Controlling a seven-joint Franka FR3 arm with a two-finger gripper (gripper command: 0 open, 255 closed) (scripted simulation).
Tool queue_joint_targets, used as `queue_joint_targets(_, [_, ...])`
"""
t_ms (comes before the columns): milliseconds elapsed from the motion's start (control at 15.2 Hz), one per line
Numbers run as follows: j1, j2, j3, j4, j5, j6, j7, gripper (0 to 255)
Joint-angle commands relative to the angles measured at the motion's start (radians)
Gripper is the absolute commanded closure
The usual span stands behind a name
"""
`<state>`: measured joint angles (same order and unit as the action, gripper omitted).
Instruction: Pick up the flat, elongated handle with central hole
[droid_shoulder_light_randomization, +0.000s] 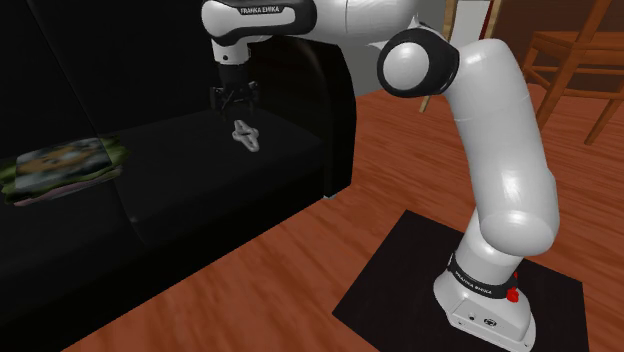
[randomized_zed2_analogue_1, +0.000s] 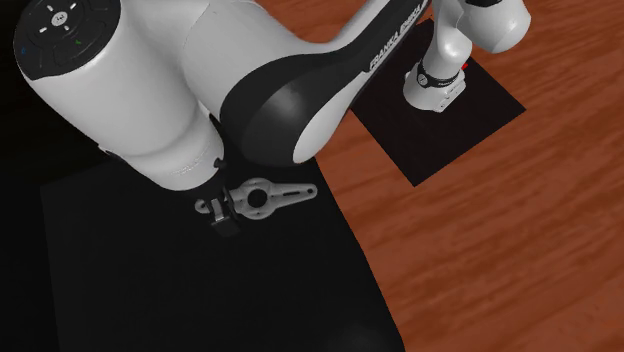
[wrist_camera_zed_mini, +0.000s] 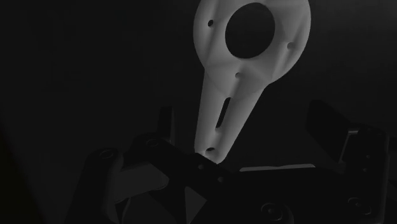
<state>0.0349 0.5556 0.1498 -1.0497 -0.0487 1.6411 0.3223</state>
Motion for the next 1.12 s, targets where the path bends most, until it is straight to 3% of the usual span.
queue_joint_targets(0, [-0.002, -0.001, 0.0, -0.025, 0.0, 0.025, -0.001, 0])
queue_joint_targets(330, [-0.006, -0.013, 0.0, -0.094, 0.002, 0.081, -0.001, 0])
queue_joint_targets(396, [-0.006, -0.017, 0.0, -0.099, 0.002, 0.083, -0.001, 255])
queue_joint_targets(1056, [-0.005, -0.01, 0.0, -0.076, 0.001, 0.066, -0.001, 255])
